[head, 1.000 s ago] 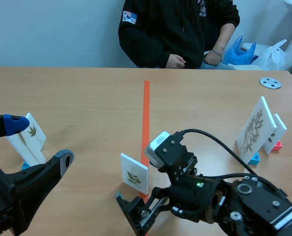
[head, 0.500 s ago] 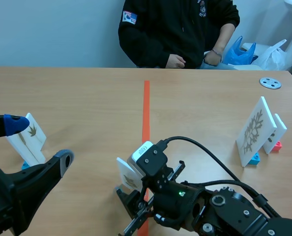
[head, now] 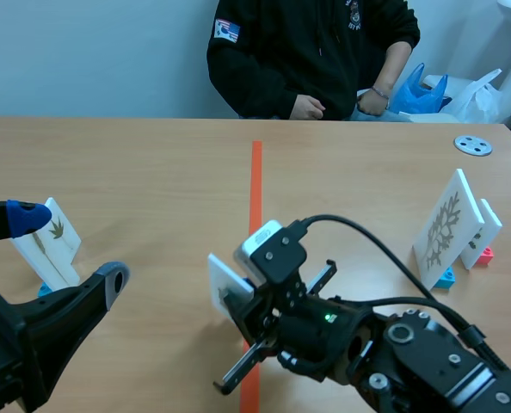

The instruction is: Sort the leaf by its shape. The table is split by an orange tape line. A compound leaf with several leaflets goes to the left side, a simple leaf with one blade goes to the right side. Return to the home posture when a red brick is placed on the table.

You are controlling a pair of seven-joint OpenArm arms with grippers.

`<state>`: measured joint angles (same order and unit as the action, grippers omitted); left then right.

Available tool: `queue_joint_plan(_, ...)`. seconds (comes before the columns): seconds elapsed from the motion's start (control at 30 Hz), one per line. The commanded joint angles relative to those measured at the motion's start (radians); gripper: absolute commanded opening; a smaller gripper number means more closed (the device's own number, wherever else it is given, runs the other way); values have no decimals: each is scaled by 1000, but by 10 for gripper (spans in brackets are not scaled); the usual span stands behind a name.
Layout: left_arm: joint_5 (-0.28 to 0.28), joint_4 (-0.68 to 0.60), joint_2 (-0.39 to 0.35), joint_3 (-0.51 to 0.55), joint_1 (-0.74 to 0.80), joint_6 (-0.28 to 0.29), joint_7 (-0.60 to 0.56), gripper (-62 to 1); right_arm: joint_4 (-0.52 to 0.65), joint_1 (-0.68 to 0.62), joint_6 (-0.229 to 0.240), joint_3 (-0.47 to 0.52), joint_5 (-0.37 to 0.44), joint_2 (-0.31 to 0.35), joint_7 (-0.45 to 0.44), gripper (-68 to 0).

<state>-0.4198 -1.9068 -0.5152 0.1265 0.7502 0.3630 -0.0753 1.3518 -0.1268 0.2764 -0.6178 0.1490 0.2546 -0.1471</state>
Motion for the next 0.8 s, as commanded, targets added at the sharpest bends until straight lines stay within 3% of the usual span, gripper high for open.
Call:
queue_joint_plan(0.0, -6, -16, 5, -3, -5, -2, -10, 14, 80, -24, 0, 42, 8, 10, 8, -660)
queue_joint_plan(0.37, -6, -16, 5, -3, -5, -2, -10, 14, 299, -240, 0, 326, 39, 8, 59, -660)
queue_joint_plan(0.6, -6, -16, 5, -3, -5, -2, -10, 14, 285, -275, -1, 499, 126, 2, 71, -660)
queue_joint_plan(0.77, -6, -16, 5, -3, -6, -2, -10, 14, 190, -229, 0, 547, 135, 3, 74, -660)
